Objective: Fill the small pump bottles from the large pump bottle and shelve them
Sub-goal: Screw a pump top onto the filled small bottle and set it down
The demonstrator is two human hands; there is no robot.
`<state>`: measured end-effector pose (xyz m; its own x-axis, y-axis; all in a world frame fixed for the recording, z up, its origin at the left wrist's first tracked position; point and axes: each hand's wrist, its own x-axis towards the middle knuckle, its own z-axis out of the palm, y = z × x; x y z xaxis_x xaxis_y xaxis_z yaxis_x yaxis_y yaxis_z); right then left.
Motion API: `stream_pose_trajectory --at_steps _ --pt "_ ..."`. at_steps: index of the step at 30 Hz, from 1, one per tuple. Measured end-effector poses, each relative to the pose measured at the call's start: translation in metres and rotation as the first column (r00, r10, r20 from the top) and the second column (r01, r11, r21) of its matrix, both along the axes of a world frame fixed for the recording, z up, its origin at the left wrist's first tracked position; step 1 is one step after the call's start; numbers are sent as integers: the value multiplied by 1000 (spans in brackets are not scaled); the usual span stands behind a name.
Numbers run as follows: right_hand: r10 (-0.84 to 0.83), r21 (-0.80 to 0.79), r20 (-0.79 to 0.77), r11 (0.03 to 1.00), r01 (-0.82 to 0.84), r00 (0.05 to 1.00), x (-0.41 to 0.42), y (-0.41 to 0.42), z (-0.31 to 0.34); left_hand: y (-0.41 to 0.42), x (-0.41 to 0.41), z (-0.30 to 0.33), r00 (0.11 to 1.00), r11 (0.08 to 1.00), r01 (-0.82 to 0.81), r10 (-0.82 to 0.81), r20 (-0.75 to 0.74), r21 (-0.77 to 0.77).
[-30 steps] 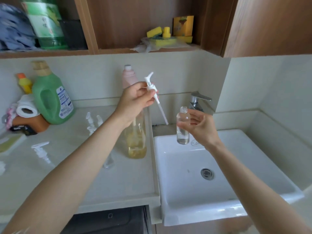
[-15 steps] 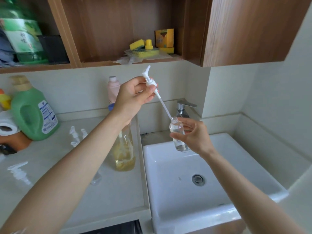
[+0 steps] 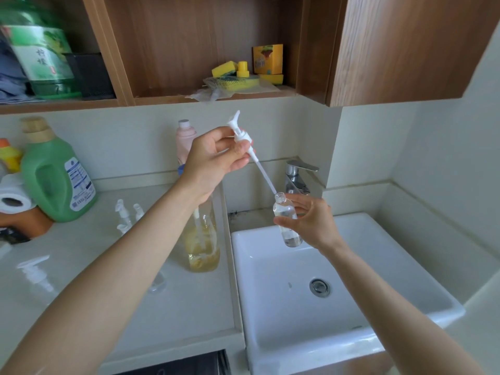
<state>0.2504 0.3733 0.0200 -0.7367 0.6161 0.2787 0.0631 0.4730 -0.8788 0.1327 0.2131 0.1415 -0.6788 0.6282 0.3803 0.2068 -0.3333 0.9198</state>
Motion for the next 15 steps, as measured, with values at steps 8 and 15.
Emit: stream_pose_trajectory --at_steps 8,15 --pt "15 1 21 1000 -15 1000 -5 -8 -5 -4 -2 -6 1000 998 -6 6 7 -68" --pt "53 78 53 995 -57 997 -1 -21 1 -6 -2 -7 999 995 -17 12 -44 -102"
